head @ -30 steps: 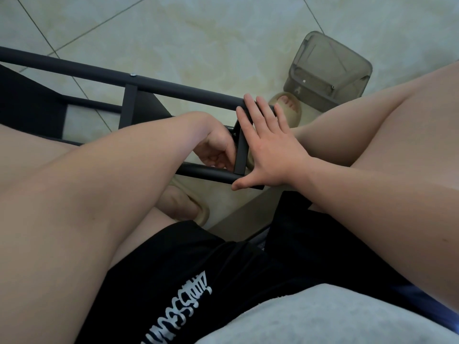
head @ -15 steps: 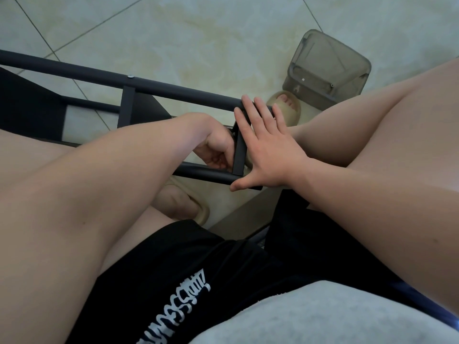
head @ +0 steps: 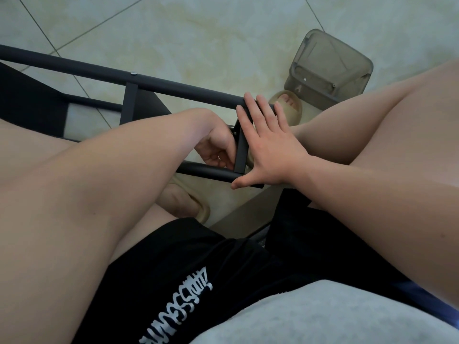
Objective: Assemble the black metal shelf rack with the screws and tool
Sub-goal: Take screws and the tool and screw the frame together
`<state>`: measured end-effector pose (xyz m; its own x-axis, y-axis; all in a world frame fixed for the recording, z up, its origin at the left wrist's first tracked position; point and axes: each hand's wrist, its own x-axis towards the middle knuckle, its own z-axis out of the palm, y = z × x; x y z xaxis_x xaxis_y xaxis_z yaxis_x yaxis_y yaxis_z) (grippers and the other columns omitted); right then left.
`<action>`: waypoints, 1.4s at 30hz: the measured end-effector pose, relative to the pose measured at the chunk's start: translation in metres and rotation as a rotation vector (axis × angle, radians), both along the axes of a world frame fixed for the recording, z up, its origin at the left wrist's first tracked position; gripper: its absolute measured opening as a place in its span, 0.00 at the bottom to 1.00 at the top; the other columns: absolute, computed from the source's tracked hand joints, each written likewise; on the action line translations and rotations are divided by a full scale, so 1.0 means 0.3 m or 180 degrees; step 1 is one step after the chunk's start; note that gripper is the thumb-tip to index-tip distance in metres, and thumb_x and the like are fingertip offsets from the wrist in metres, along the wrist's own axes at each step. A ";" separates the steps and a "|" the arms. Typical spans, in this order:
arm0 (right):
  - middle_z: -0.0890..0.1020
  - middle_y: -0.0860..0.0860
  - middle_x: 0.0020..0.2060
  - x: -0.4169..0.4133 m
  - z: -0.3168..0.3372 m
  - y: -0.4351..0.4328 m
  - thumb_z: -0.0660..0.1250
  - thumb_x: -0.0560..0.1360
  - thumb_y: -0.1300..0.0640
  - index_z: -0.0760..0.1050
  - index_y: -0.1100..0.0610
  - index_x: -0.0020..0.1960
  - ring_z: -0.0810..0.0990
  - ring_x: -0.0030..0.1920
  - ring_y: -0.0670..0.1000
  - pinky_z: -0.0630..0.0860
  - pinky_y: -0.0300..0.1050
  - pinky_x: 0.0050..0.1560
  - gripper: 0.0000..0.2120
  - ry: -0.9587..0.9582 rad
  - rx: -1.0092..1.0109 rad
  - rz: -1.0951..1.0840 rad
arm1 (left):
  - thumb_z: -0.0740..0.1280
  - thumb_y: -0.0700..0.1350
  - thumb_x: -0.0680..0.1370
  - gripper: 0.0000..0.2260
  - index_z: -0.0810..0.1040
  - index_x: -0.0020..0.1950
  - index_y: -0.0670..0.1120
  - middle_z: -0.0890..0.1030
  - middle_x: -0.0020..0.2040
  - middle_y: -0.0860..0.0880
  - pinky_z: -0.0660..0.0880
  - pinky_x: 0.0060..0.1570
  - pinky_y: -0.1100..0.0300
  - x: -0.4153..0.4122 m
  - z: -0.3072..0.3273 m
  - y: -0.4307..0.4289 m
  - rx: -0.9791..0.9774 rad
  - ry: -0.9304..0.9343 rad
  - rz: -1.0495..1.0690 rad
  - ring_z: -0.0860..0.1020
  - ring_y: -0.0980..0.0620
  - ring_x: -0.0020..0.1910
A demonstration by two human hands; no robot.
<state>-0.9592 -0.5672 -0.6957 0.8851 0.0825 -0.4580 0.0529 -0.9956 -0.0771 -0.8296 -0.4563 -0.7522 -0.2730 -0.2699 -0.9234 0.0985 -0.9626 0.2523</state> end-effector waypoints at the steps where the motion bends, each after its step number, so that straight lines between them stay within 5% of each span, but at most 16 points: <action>1: 0.36 0.60 0.81 -0.001 0.000 0.002 0.58 0.57 0.15 0.37 0.60 0.82 0.35 0.81 0.62 0.39 0.64 0.79 0.72 -0.0003 0.0008 -0.0003 | 0.68 0.37 0.77 0.04 0.81 0.45 0.43 0.81 0.37 0.48 0.72 0.42 0.63 -0.001 -0.001 -0.003 0.0014 -0.0008 -0.0015 0.76 0.54 0.37; 10: 0.36 0.60 0.81 -0.004 -0.003 0.005 0.58 0.57 0.14 0.37 0.60 0.82 0.34 0.81 0.61 0.38 0.63 0.79 0.72 -0.0001 -0.0029 0.0001 | 0.66 0.33 0.77 0.12 0.84 0.37 0.43 0.82 0.35 0.48 0.75 0.41 0.62 -0.012 -0.001 0.000 -0.0046 -0.0007 0.0118 0.79 0.54 0.35; 27: 0.35 0.60 0.81 0.002 0.008 0.004 0.59 0.58 0.15 0.36 0.60 0.82 0.34 0.81 0.61 0.38 0.62 0.80 0.72 0.0033 -0.0001 -0.0029 | 0.66 0.31 0.77 0.08 0.82 0.47 0.42 0.82 0.41 0.47 0.77 0.46 0.60 -0.011 0.011 0.012 -0.0219 0.0016 0.0304 0.80 0.52 0.41; 32: 0.35 0.60 0.81 0.015 0.013 -0.008 0.62 0.58 0.16 0.37 0.60 0.82 0.34 0.81 0.61 0.37 0.62 0.80 0.72 0.0064 0.0047 -0.0053 | 0.70 0.39 0.76 0.04 0.83 0.48 0.47 0.83 0.42 0.51 0.75 0.44 0.61 0.005 0.003 0.020 -0.0372 -0.0218 -0.0025 0.79 0.55 0.39; 37: 0.35 0.60 0.81 0.014 0.010 -0.005 0.62 0.58 0.16 0.37 0.60 0.82 0.34 0.81 0.61 0.37 0.62 0.80 0.72 0.0056 0.0036 -0.0041 | 0.72 0.39 0.75 0.05 0.83 0.41 0.48 0.81 0.35 0.52 0.73 0.42 0.62 0.003 -0.005 0.019 -0.0418 -0.0275 -0.0097 0.77 0.56 0.35; 42: 0.36 0.60 0.81 0.010 0.010 -0.002 0.62 0.58 0.16 0.37 0.60 0.82 0.35 0.81 0.61 0.37 0.61 0.80 0.72 0.0029 0.0037 -0.0047 | 0.71 0.38 0.75 0.03 0.82 0.45 0.45 0.81 0.35 0.51 0.73 0.42 0.61 0.002 -0.007 0.011 -0.0416 -0.0290 -0.0140 0.77 0.55 0.35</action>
